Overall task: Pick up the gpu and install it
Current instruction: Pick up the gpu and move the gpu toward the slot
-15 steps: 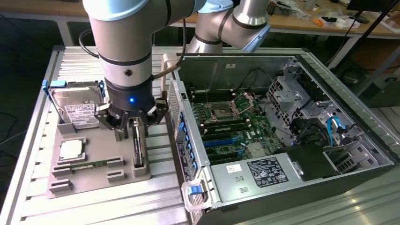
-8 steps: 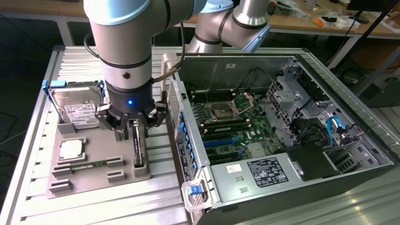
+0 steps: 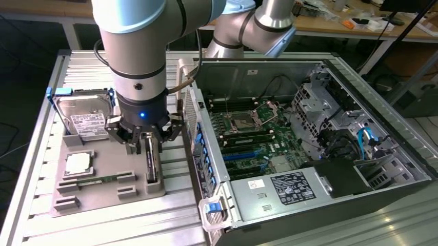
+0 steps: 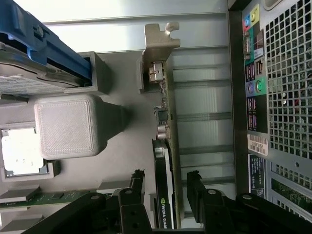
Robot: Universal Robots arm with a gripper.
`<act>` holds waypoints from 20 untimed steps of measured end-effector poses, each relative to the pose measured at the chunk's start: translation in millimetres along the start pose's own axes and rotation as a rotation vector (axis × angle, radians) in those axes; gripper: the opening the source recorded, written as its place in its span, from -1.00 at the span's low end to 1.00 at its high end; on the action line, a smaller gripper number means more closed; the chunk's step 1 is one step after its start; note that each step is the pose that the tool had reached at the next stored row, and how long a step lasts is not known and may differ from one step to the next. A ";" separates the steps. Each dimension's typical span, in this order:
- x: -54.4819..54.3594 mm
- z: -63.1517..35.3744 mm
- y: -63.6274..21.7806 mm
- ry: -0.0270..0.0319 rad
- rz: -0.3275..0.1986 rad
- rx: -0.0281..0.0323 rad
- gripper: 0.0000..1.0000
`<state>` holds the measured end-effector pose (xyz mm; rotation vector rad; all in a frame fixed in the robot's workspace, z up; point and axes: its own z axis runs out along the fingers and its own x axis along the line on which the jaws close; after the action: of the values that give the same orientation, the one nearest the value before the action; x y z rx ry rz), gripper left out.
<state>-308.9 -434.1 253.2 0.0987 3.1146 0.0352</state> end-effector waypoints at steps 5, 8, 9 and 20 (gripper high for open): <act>0.0 0.1 0.0 -0.0001 0.000 -0.0001 -0.04; 0.0 0.1 0.0 -0.0001 0.000 -0.0001 -0.04; 0.0 0.1 0.0 -0.0001 0.000 -0.0001 -0.04; 0.0 0.1 0.0 -0.0001 0.000 -0.0001 -0.45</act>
<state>-308.9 -434.1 253.1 0.0988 3.1145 0.0354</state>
